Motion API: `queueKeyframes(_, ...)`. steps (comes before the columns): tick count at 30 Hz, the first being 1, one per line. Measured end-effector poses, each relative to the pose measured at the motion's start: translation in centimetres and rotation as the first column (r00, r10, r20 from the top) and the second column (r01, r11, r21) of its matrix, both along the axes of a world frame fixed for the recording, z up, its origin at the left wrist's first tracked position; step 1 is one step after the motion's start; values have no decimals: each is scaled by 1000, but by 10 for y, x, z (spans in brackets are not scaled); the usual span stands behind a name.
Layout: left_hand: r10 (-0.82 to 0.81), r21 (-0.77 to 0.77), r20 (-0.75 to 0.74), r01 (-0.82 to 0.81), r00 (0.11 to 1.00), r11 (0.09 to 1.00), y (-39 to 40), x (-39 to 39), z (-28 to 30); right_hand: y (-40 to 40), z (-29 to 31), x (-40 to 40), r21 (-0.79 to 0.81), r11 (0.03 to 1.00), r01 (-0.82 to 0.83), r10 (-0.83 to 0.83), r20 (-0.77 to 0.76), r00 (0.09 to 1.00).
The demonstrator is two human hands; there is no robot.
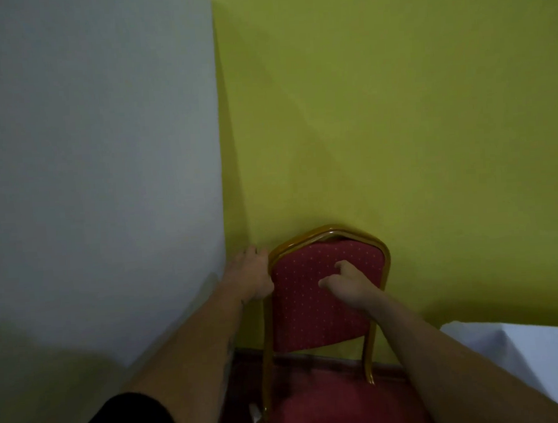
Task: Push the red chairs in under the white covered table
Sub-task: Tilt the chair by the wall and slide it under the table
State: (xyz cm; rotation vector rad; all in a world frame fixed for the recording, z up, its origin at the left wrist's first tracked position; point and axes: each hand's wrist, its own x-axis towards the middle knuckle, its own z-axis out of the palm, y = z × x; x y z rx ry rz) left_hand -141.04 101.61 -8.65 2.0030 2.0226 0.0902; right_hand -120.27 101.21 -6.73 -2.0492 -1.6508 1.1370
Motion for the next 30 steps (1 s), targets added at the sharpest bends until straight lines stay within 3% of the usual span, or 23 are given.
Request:
queueKeyframes(9,53,-203,179,-15,982,979,85,3,-49,108,-34,-50,-153,939,307,-337,-233,912)
queueKeyframes(12,74,-231,223,-21,972,973,102,8,-66,141,-44,-67,-252,881,401,-464,-283,839)
queueKeyframes(18,123,-161,297,-77,947,984,111,9,-94,169,-65,-97,-242,688,685,-726,-212,654)
queueKeyframes(25,172,-77,382,-155,908,985,103,7,-101,167,-75,-103,-176,697,695,-717,-161,678)
queueKeyframes(30,186,-116,298,-158,936,981,94,1,-99,157,-75,-109,-155,713,683,-701,-156,696)
